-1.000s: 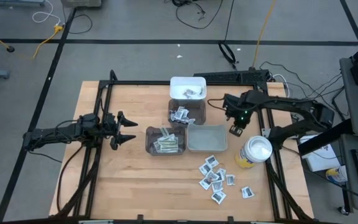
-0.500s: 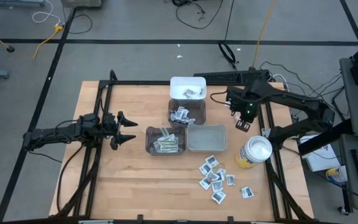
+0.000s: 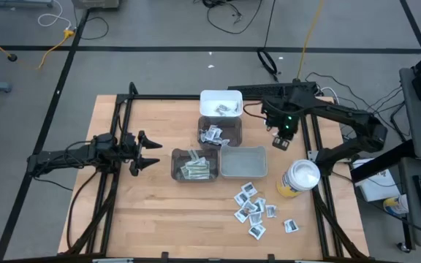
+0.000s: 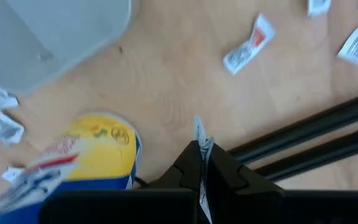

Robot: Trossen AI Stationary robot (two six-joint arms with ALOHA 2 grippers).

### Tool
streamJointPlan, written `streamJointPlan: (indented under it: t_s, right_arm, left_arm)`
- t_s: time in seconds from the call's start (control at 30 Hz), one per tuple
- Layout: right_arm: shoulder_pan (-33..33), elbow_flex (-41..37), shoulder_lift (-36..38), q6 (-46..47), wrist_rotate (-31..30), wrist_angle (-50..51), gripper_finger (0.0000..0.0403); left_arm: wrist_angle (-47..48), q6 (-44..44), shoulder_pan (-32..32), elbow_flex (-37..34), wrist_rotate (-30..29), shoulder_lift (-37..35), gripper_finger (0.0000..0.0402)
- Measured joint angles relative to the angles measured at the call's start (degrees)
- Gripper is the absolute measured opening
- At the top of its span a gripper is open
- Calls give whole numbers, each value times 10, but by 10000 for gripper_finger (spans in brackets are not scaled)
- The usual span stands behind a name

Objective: Pick & Place First Aid Supplies
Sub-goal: Put the white ointment pack into the white bin

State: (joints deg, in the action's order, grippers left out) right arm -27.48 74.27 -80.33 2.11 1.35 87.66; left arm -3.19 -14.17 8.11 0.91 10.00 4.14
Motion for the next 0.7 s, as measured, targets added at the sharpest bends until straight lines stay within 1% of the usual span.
streamJointPlan:
  t_s: [0.13, 0.3, 0.47, 0.7]
  right_arm:
    - [-20, 57, -51, -17, 0, -5, 0]
    - [-42, 152, -132, -44, 0, -6, 0]
    - [-56, 269, -229, -67, 1, -6, 0]
    - [-71, 453, -364, -101, 1, -6, 0]
  left_arm:
    - [0, 0, 0, 0, 0, 0, 310]
    - [0, 0, 0, 0, 0, 0, 310]
    - [0, 0, 0, 0, 0, 0, 310]
    - [0, 0, 0, 0, 0, 0, 310]
